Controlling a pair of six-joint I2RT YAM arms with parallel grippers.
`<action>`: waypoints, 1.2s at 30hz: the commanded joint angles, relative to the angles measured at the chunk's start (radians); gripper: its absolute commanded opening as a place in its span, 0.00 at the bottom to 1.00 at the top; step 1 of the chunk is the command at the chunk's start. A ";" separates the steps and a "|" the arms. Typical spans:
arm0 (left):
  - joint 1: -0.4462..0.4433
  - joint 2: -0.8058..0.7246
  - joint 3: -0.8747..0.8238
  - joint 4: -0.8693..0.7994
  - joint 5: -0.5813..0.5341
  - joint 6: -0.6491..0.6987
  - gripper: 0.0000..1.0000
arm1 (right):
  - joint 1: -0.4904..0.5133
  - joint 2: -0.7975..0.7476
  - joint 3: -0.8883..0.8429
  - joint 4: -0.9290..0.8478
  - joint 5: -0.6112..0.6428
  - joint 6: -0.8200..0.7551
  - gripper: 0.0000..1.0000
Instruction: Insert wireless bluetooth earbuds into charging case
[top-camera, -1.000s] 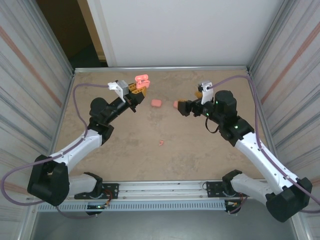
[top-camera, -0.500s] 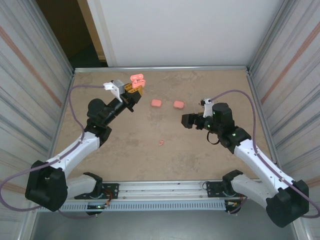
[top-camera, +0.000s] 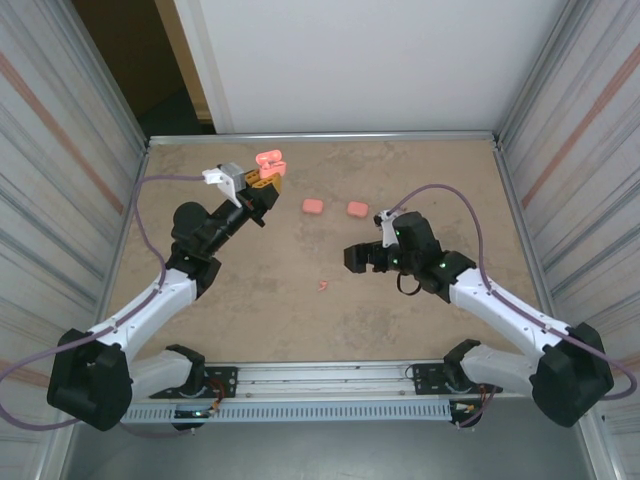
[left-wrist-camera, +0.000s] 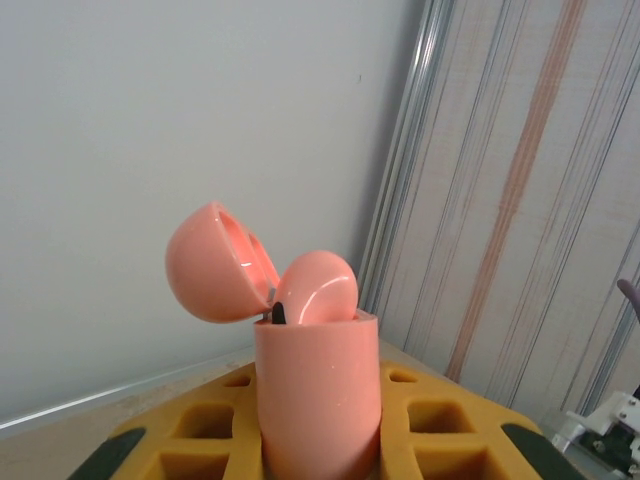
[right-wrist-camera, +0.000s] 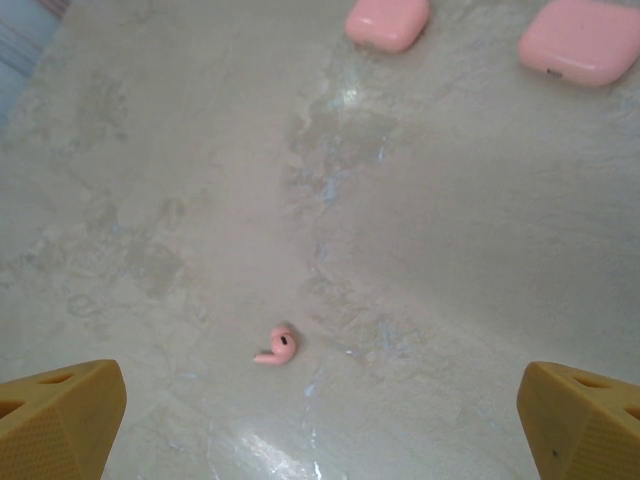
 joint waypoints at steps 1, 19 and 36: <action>0.009 -0.032 -0.008 0.008 -0.024 0.005 0.00 | 0.036 0.039 0.022 -0.009 0.044 0.013 0.99; 0.037 -0.033 -0.037 -0.018 -0.119 -0.029 0.00 | 0.198 0.196 0.036 0.025 0.162 0.029 1.00; 0.095 -0.059 -0.069 -0.026 -0.135 -0.049 0.00 | 0.301 0.441 0.185 -0.023 0.272 -0.011 0.97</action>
